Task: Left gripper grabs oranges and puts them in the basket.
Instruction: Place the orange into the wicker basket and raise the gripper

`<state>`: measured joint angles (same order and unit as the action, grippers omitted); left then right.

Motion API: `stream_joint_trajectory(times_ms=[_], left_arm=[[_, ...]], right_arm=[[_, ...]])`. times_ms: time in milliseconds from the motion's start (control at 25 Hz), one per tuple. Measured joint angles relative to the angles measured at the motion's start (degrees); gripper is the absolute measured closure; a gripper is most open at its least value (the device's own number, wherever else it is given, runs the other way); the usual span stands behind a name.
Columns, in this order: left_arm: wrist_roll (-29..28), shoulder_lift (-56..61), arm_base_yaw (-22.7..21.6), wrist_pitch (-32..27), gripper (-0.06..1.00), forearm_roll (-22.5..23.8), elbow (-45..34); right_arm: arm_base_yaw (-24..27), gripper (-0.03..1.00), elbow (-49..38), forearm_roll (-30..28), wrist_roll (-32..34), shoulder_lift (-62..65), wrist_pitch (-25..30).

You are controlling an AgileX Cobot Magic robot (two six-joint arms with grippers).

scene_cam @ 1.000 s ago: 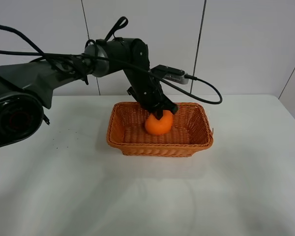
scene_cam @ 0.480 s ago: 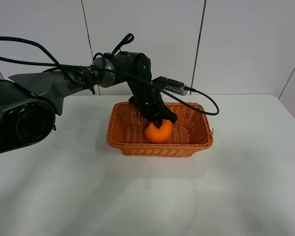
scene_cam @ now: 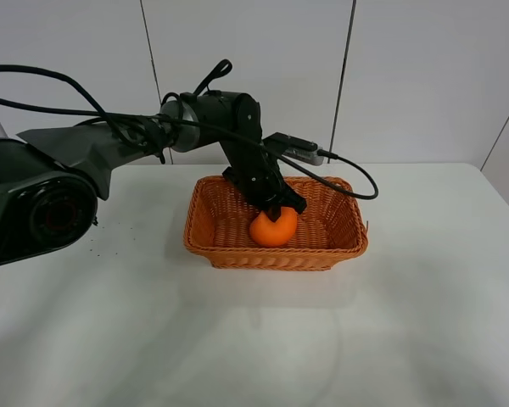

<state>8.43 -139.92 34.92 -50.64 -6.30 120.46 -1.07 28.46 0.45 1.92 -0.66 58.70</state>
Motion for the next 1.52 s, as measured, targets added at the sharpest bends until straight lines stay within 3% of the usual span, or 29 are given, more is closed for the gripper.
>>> stream_joint_trajectory(times_ms=[120, 440, 560, 1240, 1400, 1520], left_arm=[[0.0, 0.0, 0.0, -0.1, 0.75, 0.0, 0.0], [0.0, 0.0, 0.0, -0.1, 0.21, 1.3, 0.0], [0.0, 0.0, 0.0, -0.3, 0.12, 1.7, 0.0], [-1.1, 3.9, -0.1, -3.3, 0.09, 2.3, 3.1], [-1.6, 5.8, -0.1, -3.8, 0.09, 3.4, 3.7], [-2.8, 7.2, -0.1, -4.6, 0.09, 7.1, 3.7]], right_arm=[[0.0, 0.27, 0.0, 0.0, 0.0, 0.0, 0.0], [0.0, 0.27, 0.0, 0.0, 0.0, 0.0, 0.0], [0.0, 0.27, 0.0, 0.0, 0.0, 0.0, 0.0], [0.0, 0.27, 0.0, 0.0, 0.0, 0.0, 0.0], [0.0, 0.27, 0.0, 0.0, 0.0, 0.0, 0.0], [0.0, 0.27, 0.0, 0.0, 0.0, 0.0, 0.0]])
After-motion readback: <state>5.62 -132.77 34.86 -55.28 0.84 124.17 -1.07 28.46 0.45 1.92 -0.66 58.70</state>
